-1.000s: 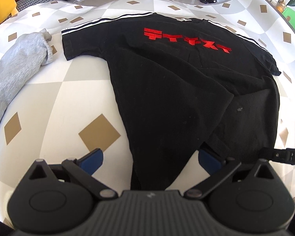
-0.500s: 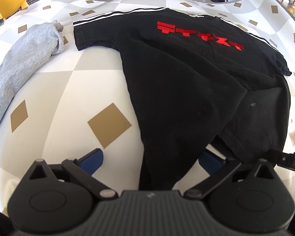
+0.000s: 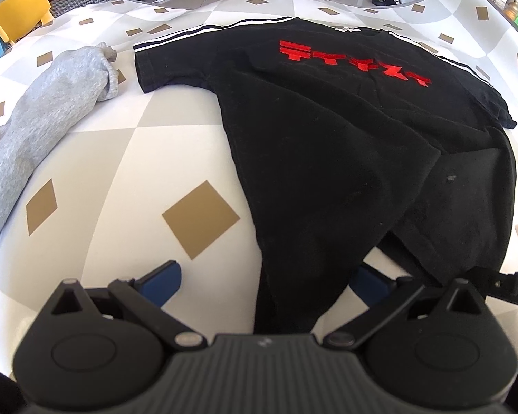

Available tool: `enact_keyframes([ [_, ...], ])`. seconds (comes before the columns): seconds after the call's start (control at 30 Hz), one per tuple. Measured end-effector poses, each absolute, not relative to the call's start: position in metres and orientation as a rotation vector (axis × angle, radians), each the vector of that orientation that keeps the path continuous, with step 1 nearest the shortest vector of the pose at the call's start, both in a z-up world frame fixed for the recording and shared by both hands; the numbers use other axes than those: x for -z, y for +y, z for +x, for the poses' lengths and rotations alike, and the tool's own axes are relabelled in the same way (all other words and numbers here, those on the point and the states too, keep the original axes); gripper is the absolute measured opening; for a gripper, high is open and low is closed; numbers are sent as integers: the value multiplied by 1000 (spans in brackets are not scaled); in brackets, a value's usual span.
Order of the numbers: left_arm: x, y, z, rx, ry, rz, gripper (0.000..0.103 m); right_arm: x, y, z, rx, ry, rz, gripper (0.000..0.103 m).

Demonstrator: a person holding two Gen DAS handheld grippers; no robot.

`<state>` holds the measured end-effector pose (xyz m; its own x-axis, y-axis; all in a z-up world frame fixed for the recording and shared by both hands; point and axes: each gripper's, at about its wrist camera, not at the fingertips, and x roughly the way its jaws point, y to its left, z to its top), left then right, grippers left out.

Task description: Fold clothes

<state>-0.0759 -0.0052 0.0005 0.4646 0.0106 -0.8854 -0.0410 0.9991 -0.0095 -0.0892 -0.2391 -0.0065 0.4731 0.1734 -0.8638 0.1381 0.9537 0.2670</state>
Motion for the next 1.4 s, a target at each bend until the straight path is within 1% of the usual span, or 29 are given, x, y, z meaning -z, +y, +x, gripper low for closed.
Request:
enact_keyframes([
  [0.03,0,-6,-76,-35,1085,-24,103,6,-236,-90,-26,1070,297,29],
  [0.07,0,-7,-76,-37,1083,-20,103,6,-233,-92,-30,1057,274,20],
  [0.13,0,-8,-76,-40,1081,-13,103,5,-230,-93,-47,1024,245,7],
  [0.2,0,-9,-77,-46,1079,-7,103,3,-228,-94,-58,999,230,5],
  [0.33,0,-4,-77,-69,1081,-30,103,-11,-231,-96,-85,907,234,4],
  [0.43,0,2,-77,-88,1079,-44,103,-35,-227,-101,-108,774,153,4],
  [0.57,-1,7,-76,-117,1062,-43,103,-64,-232,-110,-119,630,126,4],
  [0.9,-3,34,-74,-301,1039,-54,103,-98,-271,-120,132,481,147,4],
  [1.13,-6,51,-72,-405,1018,-74,103,-96,-291,-121,260,541,155,4],
  [1.23,-6,56,-71,-420,1014,-81,103,-90,-289,-118,283,608,104,5],
  [1.27,-6,57,-72,-422,1012,-85,103,-89,-289,-119,294,608,106,7],
  [1.3,-7,58,-72,-422,1010,-91,103,-89,-291,-121,311,597,113,15],
  [1.37,-9,59,-72,-428,997,-95,103,-92,-295,-125,339,567,133,25],
  [1.4,-10,59,-72,-431,992,-95,103,-95,-296,-127,342,545,147,26],
])
